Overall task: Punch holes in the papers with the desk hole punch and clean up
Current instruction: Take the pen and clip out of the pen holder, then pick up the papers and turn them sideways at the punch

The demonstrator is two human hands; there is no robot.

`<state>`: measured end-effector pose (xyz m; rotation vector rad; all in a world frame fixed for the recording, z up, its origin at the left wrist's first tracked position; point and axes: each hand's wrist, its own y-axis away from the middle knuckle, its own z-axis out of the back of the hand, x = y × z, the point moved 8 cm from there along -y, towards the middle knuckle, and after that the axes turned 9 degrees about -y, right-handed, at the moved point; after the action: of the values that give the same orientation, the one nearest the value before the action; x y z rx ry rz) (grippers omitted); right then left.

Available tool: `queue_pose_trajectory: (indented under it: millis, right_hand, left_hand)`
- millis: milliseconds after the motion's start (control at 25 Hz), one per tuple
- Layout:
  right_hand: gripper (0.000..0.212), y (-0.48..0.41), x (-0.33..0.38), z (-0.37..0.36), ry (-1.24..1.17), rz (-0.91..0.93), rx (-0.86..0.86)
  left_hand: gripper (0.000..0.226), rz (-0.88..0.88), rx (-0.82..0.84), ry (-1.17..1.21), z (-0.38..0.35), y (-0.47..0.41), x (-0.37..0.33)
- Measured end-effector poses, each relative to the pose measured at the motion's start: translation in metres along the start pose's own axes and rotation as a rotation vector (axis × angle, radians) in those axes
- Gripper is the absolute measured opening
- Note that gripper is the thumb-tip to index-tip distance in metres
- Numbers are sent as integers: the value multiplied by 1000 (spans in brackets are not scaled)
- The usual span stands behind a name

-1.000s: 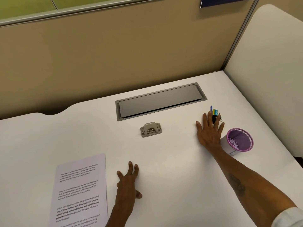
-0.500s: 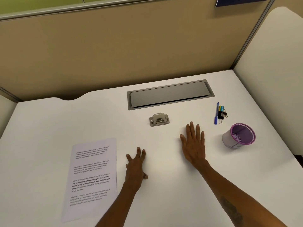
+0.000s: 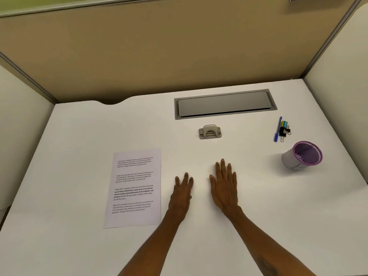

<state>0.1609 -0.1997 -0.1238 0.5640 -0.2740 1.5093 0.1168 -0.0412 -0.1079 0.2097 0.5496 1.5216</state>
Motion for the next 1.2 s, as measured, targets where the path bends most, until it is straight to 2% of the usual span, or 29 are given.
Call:
queue_pose_trajectory:
  millis: [200,320,440,560,720,920,1080,1200]
  right_hand:
    - [54,35,26,-11,-25,28,60]
    - [48,58,42,-16,-114,19,77]
    - [42,70,65,-19,-235,16,62]
    - [39,68,86,-24,-437,-25,68]
    - [40,58,116,-44,-610,-139,161]
    - [41,52,139,-77,-707,-334,214]
    - [34,57,142,-92,-839,-542,78]
    - [33,60,148,-97,-855,-629,-14]
  left_hand:
    - [59,-79,-26,13,-3,36,5]
    - [47,-96,-78,171,-2,58,17]
    - [40,4,-208,317,9,73,48]
    - [35,155,-366,335,30,80,94]
    - [34,339,-538,405,56,97,175]
    - [42,489,-516,479,57,108,242]
    - [52,643,-401,558,44,100,278]
    - [51,705,-361,589,37,94,290]
